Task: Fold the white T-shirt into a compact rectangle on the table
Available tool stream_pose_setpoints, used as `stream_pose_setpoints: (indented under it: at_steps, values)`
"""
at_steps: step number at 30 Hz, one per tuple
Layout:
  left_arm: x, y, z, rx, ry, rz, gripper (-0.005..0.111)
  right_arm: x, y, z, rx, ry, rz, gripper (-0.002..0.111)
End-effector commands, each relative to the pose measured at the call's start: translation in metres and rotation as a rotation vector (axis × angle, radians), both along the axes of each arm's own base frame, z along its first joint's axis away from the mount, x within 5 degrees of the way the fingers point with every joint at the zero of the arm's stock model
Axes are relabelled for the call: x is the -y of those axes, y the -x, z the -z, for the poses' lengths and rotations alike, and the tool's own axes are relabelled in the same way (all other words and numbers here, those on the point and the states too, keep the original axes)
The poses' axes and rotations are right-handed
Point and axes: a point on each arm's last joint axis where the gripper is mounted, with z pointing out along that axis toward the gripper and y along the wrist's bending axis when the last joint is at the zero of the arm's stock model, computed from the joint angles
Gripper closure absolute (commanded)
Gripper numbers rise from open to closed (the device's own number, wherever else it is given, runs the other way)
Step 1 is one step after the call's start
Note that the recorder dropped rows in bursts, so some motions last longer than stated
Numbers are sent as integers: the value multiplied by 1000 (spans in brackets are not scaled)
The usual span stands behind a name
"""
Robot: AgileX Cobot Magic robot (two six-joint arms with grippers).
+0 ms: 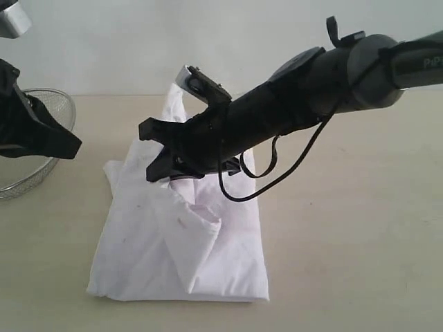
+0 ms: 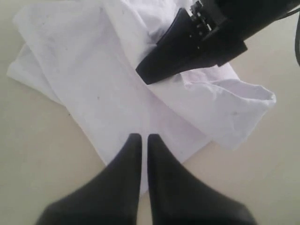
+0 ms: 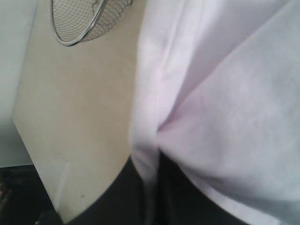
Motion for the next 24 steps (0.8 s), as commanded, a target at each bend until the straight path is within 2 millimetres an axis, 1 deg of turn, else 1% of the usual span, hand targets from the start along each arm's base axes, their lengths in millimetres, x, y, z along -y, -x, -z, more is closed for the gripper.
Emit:
stream_pose_setpoints:
  at_steps: [1,6,8,14,19,21,24]
  values:
    - [-2,1,-1,-3,-3,-9,102,-9,-1,2,-3,-20,35,108]
    - [-2,2,-1,-6,-13,-6,102,-12,-4,18,-36,-18,55,108]
    - [-2,2,-1,-5,-16,-5,102,-17,-4,24,-43,-30,59,108]
    - [-3,1,-1,-4,-20,-4,102,-28,-3,25,4,-4,113,108]
    - [-3,2,-1,-7,-21,-3,102,-35,-8,18,7,-44,88,108]
    - [-3,2,0,-6,-26,-2,102,-41,-9,21,-7,-55,67,108]
    - [-5,3,1,-19,-53,-2,102,-45,-9,30,-9,-32,83,108]
